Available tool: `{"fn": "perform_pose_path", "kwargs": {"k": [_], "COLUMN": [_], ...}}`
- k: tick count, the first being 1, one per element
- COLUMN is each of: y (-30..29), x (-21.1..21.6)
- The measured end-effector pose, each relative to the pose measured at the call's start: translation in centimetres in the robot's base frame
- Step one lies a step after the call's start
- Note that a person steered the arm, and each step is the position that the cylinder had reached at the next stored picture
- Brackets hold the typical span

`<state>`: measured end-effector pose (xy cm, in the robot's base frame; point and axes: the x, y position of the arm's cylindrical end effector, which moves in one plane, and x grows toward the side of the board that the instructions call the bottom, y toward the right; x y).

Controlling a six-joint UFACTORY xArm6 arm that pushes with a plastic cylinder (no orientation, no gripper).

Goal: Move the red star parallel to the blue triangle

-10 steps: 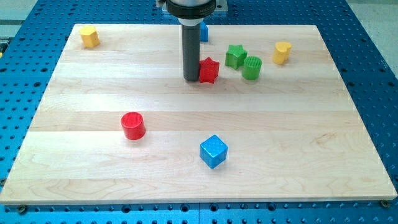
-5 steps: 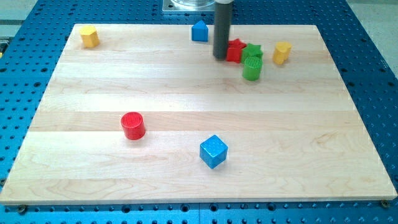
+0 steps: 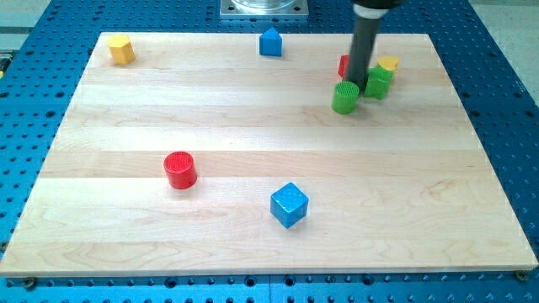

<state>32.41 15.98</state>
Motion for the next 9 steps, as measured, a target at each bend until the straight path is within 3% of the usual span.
{"fn": "perform_pose_path", "kwargs": {"k": [1,2,3,4,5,6,7,9], "y": [-0.5,-6.5,-5.1,1.3,0.2,-5.1,0.9,1.5], "x": [-2.7,-1.0,-4.4,-5.2,-5.3,-5.8,-8.9,-5.0]}}
